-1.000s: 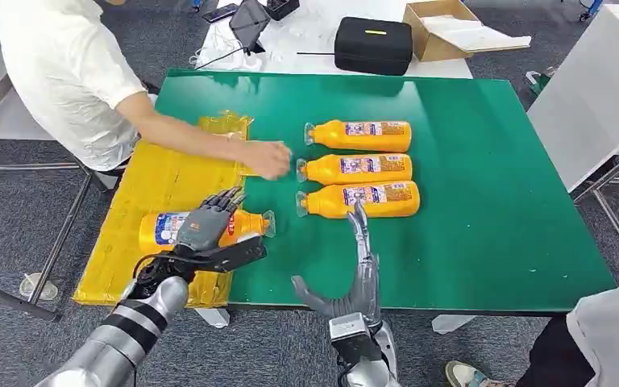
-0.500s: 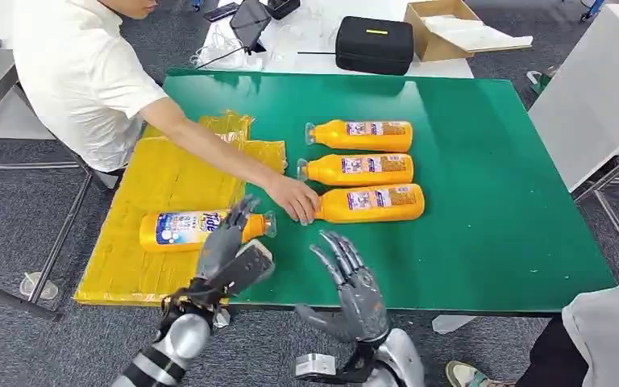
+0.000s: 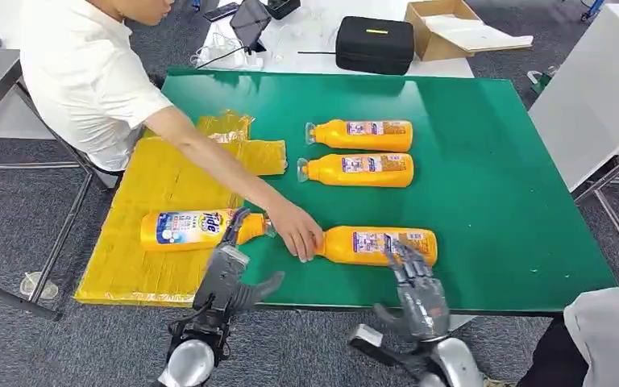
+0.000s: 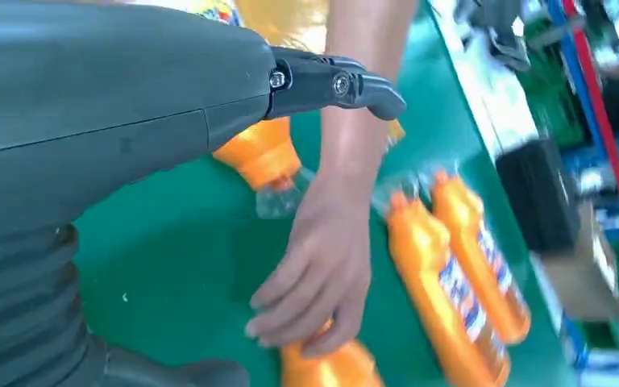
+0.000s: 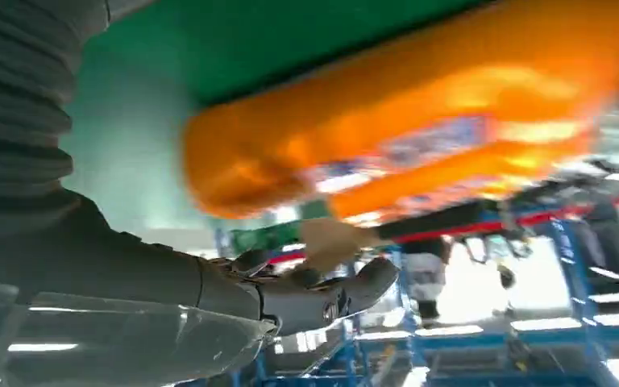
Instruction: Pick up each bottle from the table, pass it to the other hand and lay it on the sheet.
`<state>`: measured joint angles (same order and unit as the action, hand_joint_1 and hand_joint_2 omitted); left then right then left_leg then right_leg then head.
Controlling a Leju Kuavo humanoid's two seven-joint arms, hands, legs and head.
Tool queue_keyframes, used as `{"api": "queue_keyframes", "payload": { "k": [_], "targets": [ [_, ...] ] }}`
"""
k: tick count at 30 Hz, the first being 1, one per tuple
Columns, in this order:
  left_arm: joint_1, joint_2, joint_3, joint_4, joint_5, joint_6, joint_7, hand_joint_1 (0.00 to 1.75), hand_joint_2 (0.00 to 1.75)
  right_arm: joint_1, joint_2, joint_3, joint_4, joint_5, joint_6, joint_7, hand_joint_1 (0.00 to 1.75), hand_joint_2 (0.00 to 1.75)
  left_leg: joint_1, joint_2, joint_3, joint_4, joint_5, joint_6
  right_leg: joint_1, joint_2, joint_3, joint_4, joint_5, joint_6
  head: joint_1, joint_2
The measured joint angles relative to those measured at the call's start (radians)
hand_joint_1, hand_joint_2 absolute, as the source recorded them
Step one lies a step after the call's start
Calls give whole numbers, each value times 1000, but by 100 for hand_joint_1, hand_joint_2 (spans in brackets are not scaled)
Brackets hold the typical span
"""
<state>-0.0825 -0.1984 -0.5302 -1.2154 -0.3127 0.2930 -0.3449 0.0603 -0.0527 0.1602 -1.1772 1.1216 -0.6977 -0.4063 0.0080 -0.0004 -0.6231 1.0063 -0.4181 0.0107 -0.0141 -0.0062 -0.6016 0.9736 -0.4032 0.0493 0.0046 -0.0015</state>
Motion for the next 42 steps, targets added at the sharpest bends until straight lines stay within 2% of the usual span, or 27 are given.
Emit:
{"api": "queue_keyframes", "payload": {
  "k": [5,8,13,21,36,42],
  "targets": [
    [-4,-19,-5,17,64,40,-34,0,175,-17,-33,-10,34,17,1,40,0,175,0,0,0,0,0,0,1,0,0,0,0,0,-1,0],
    [-11,-25,-11,26,74,55,-41,0,175,-63,-64,9,78,43,47,93,0,175,0,1,1,0,0,0,1,0,0,0,0,0,-1,0],
    [-29,-29,-38,37,74,61,-47,0,175,-144,-100,38,150,-23,118,59,0,175,0,2,2,0,1,1,0,0,1,0,1,1,-1,0],
    [-52,-34,-77,41,77,54,-52,0,175,-253,-119,66,261,-29,120,48,0,175,0,2,2,0,2,2,0,0,2,0,2,2,-1,0],
    [-88,-41,-109,58,105,71,-78,0,175,-398,-104,90,441,-107,158,4,0,175,0,2,2,0,2,2,0,0,2,0,2,2,-1,0],
    [-97,-42,-116,66,115,69,-83,0,175,-456,-96,90,533,-148,212,-3,0,175,0,2,3,0,2,2,0,1,2,0,2,2,-1,0]
  ]
}}
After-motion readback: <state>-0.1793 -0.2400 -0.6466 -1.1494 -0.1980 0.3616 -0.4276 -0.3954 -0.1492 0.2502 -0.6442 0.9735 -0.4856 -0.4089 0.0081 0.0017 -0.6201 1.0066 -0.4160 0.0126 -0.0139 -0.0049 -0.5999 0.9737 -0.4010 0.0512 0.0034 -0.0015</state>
